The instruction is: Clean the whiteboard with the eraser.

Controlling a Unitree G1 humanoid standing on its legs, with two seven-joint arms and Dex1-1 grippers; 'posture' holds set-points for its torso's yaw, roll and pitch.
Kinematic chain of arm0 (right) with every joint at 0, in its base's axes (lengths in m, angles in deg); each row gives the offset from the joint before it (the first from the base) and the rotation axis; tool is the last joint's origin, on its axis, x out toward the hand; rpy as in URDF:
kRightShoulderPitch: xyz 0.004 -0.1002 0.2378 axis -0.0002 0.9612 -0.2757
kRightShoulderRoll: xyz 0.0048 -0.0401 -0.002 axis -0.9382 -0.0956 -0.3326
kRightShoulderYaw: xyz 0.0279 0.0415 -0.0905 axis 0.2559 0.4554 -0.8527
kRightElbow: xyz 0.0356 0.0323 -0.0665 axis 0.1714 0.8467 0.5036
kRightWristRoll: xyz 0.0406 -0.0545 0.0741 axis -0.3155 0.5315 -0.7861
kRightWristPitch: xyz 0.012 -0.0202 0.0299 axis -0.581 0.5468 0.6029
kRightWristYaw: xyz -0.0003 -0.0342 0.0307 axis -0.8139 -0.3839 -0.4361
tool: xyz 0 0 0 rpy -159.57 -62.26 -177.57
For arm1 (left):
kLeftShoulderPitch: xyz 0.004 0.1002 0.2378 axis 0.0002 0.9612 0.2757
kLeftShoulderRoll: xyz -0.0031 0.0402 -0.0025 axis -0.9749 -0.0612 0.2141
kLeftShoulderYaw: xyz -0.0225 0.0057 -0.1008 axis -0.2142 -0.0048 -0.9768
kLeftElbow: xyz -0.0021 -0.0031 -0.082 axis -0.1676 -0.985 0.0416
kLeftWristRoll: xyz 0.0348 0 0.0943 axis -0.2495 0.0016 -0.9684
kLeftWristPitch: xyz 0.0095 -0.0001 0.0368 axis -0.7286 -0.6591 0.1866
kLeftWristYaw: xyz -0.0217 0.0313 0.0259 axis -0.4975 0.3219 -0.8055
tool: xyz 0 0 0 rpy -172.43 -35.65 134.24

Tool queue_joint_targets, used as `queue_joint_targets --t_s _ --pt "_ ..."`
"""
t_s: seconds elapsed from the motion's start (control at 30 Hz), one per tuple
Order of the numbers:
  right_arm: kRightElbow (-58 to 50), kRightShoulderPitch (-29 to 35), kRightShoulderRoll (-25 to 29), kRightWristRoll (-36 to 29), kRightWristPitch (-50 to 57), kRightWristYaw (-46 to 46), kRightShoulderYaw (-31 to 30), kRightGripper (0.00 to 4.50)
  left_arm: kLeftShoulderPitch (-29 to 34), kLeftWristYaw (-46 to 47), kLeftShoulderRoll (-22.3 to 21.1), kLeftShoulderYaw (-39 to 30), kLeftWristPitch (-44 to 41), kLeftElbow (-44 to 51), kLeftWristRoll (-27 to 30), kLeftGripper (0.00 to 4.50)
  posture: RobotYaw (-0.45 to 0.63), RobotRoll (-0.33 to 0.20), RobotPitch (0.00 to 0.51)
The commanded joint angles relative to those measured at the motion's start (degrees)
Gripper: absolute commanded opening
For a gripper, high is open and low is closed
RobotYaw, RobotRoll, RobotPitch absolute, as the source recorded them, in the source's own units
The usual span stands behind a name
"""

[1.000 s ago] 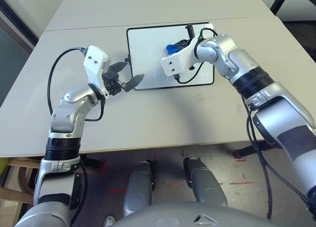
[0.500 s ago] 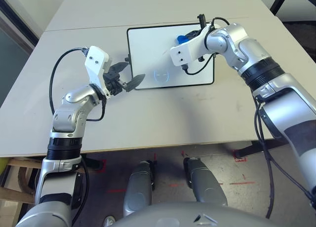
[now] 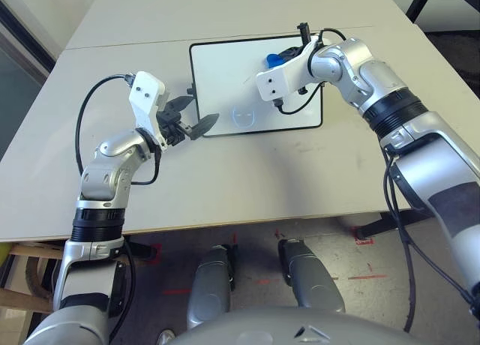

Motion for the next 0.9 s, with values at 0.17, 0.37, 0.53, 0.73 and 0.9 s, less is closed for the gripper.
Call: queue_joint_targets --t_s 0.17,0.37,0.53,0.73,0.9 --pt "2.48 0.85 -2.72 0.24 -0.77 0.43 -1.87 0.37 0.40 -0.08 -0.13 0.58 0.20 0.37 -0.82 4.50 -0.11 0.000 0.167" --pt "2.84 0.72 -4.09 0.26 -1.12 0.33 -2.19 0.37 0.93 0.10 -0.35 0.17 -0.04 0.99 -0.72 4.50 -0.11 0.000 0.172" --pt "2.51 0.85 -5.64 0.27 -0.81 0.62 -2.54 0.37 1.31 0.26 -0.34 0.02 -0.19 1.35 -0.64 4.50 -0.10 0.000 0.175" --pt "4.58 -0.13 -8.38 0.29 -0.38 -0.22 -3.10 0.37 1.25 0.12 -0.57 -0.17 -0.11 1.15 -0.62 4.50 -0.10 0.000 0.172" --pt "6.64 -0.52 -9.32 0.24 -1.58 -1.15 -3.74 0.37 1.15 0.16 -0.65 -0.27 -0.02 1.02 -0.65 4.50 -0.10 0.000 0.171"
